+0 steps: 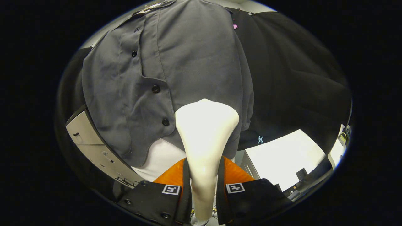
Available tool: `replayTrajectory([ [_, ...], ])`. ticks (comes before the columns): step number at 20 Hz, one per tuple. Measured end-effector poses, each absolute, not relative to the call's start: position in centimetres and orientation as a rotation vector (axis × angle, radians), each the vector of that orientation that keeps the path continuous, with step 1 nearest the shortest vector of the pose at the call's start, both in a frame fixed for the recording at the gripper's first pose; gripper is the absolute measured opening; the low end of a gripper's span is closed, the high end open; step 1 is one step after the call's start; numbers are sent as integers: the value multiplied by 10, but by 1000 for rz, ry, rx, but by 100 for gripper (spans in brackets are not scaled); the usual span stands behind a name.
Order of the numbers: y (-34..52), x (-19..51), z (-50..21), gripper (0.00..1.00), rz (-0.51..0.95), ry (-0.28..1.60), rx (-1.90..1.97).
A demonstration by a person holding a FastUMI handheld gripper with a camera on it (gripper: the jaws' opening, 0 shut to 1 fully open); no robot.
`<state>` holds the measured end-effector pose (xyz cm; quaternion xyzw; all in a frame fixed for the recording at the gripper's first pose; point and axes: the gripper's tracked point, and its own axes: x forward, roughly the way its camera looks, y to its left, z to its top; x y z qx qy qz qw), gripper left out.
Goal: Iron the clothes twice with a garment steamer, once on the left side and once on the right side.
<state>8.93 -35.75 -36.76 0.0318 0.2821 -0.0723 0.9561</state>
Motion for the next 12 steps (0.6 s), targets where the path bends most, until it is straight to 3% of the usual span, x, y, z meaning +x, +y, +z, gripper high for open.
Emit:
replayTrajectory([
  [12, -346, 101, -259, 39, -155, 457, 50],
])
